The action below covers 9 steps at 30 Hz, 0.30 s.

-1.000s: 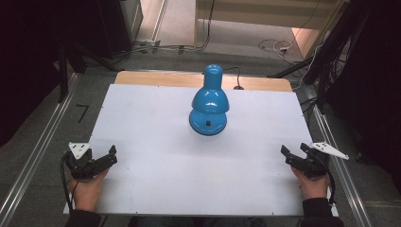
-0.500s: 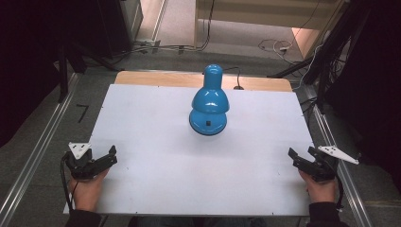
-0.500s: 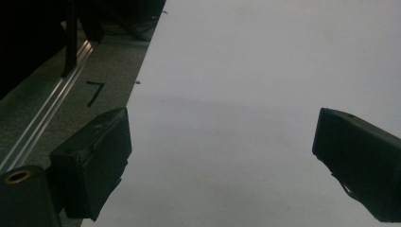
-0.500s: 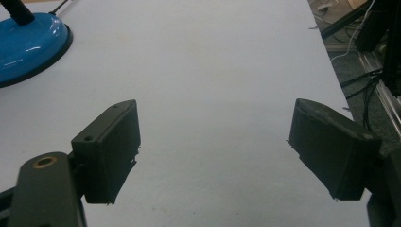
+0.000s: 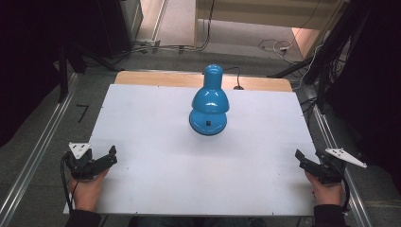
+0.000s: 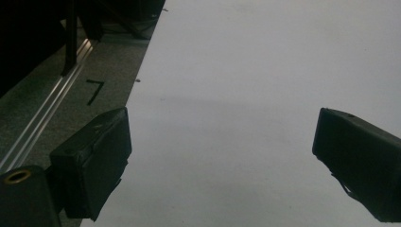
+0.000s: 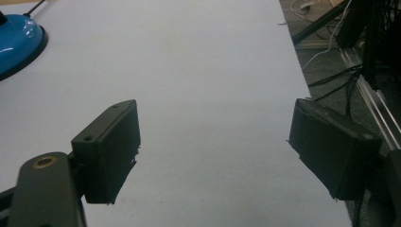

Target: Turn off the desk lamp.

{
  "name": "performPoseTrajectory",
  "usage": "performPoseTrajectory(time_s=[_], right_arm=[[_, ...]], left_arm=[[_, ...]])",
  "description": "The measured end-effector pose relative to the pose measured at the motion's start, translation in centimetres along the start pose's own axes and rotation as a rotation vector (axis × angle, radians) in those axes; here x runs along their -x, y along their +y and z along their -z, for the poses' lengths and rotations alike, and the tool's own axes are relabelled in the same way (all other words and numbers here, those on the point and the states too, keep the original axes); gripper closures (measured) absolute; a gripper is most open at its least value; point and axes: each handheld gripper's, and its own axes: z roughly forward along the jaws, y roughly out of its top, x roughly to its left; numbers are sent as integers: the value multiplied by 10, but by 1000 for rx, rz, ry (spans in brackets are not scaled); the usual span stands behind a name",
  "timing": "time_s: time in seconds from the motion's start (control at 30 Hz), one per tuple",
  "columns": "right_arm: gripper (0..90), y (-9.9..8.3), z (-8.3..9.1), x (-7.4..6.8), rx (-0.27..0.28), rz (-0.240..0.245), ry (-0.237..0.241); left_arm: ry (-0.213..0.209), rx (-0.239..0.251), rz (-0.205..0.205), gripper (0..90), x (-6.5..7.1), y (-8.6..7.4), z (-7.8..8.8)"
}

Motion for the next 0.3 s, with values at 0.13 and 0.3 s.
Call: performPoseTrajectory(time_s=[0.13, 0.3], right_arm=[[156, -1, 2, 6, 2, -12, -19], [151, 0, 6, 17, 29, -49, -40]], left_arm=[[0, -5, 0, 61, 0, 0, 0], [-2, -16, -1, 62, -1, -1, -2]])
